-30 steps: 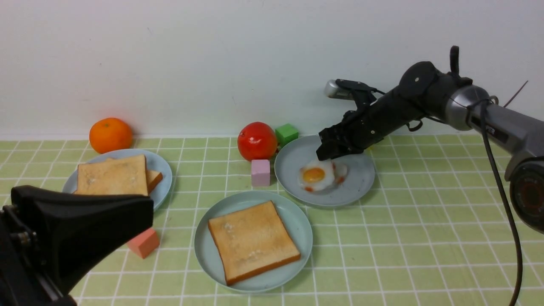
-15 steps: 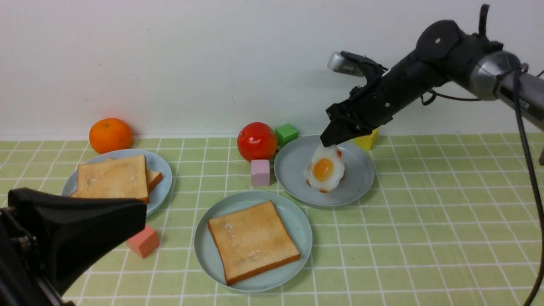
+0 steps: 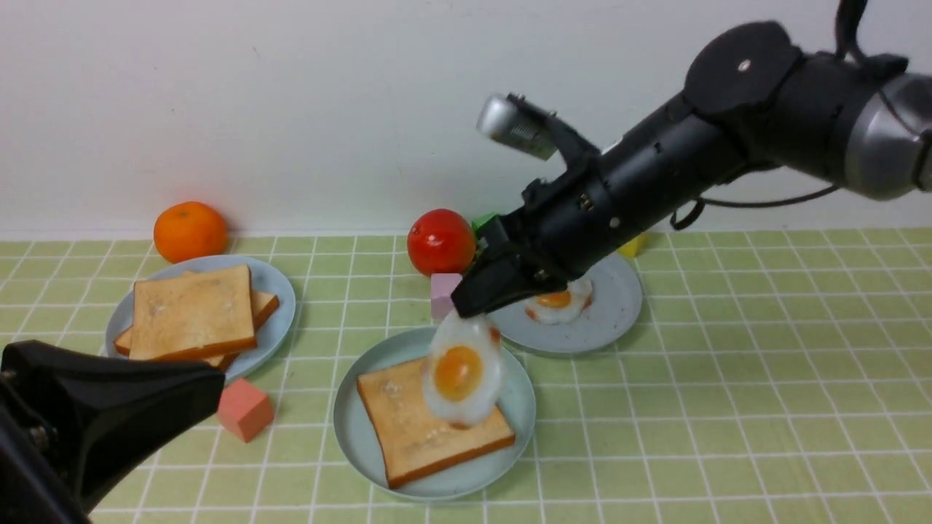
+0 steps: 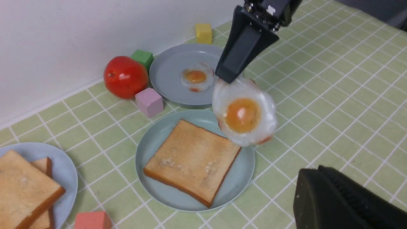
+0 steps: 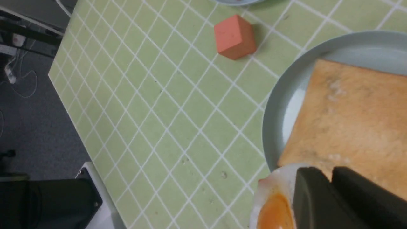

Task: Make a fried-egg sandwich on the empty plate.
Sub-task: Use the right arm to place the fried egg on the slice of bread in the middle

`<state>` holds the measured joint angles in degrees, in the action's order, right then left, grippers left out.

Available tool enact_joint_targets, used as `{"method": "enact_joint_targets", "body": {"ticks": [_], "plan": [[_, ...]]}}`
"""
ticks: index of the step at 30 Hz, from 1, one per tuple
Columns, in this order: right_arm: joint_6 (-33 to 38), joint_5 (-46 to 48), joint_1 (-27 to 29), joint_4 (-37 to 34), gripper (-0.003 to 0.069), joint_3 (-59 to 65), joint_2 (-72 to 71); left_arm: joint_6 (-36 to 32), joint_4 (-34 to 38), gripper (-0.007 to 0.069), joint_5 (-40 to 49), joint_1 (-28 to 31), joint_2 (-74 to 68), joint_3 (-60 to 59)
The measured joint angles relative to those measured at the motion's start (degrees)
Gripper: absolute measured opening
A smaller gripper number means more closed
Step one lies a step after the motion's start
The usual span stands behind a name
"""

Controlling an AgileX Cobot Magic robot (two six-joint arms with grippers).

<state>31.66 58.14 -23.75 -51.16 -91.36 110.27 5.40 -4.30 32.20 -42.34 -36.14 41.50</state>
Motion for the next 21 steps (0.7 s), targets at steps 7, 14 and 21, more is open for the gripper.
{"method": "enact_joint_targets", "body": {"ticks": [7, 14, 21], "plan": [[2.93, -12.91, -2.52, -8.36, 0.0071, 4.25, 4.78, 1.01, -0.89, -0.0013, 0.38, 0.00, 0.00, 0.00], [3.66, -15.64, -2.52, -13.04, 0.0071, 4.32, 10.18, 1.06, -0.99, -0.0009, 0.60, 0.00, 0.00, 0.00], [0.81, -17.37, -2.52, -8.05, 0.0152, 4.32, 11.00, 1.06, -1.04, -0.0004, 0.64, 0.00, 0.00, 0.00]]}}
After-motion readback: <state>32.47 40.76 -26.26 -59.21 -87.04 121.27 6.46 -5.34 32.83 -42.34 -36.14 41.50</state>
